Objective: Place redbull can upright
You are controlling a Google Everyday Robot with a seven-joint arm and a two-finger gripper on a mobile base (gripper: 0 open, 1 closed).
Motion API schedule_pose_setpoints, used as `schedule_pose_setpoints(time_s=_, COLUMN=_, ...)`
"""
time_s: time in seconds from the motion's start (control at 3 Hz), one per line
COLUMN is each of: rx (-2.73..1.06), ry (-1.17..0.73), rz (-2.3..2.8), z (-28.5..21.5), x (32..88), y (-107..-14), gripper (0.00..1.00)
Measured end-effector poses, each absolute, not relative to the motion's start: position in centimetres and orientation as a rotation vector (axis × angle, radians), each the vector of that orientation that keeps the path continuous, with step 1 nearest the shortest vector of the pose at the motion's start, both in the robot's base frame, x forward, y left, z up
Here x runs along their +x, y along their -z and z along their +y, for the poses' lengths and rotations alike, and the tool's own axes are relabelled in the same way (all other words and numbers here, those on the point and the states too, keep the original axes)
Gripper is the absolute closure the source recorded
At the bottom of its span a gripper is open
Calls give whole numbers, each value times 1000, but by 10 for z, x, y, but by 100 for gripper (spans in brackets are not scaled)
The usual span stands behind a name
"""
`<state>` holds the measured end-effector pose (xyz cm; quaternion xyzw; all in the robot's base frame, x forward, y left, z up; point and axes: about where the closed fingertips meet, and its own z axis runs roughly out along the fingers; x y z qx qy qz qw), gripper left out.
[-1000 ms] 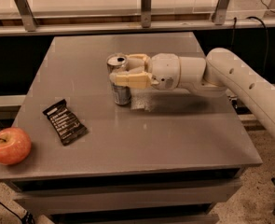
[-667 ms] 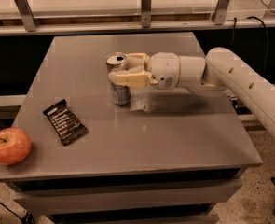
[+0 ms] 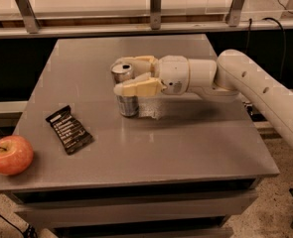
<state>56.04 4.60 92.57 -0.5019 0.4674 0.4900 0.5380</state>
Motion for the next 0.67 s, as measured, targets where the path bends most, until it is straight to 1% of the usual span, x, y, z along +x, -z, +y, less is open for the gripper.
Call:
schedule_pose_setpoints(time_s=0.33, rx=-1196, ry=-1168, rz=1110, z=48, x=560, y=-926, gripper=0)
schedule_pose_setpoints(time_s=0.67, rx=-1196, ry=-1168, rz=1110, z=48, x=560, y=-926, gripper=0)
